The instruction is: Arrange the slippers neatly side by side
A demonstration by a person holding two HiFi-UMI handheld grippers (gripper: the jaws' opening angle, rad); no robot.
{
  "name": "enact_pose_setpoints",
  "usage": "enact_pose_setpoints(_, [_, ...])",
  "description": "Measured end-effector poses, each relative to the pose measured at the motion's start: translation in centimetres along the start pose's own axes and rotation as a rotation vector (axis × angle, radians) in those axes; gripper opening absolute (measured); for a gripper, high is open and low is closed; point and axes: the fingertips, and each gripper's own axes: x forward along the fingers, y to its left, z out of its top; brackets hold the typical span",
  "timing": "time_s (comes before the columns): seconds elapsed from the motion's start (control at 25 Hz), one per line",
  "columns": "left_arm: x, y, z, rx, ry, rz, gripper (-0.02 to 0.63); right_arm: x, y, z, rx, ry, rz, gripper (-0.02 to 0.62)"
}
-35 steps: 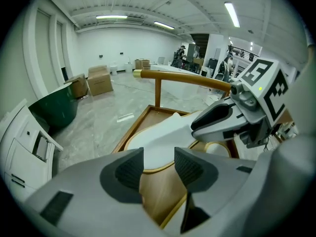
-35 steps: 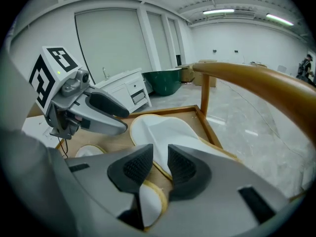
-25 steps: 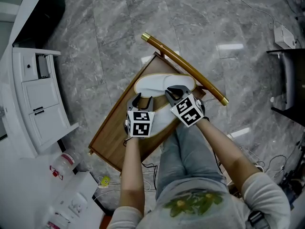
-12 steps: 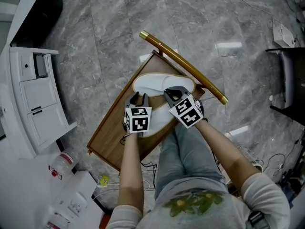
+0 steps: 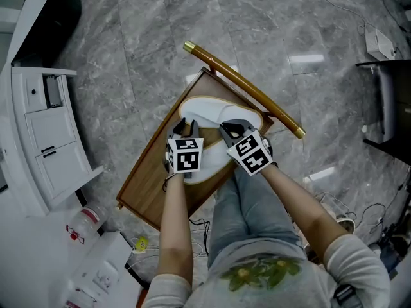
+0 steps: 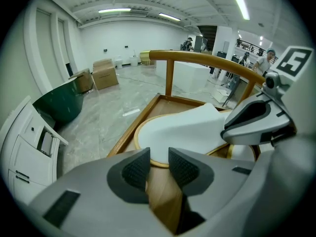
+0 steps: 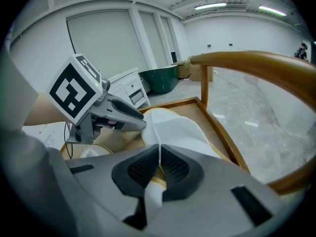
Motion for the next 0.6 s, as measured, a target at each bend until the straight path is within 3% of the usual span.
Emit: enact_pose_setpoints(0.6, [2.1, -0.8, 3.6, 0.053, -0.011, -0.033, 0.126, -0.6, -1.6, 0.2, 0.066, -0.042, -0.05, 0.017])
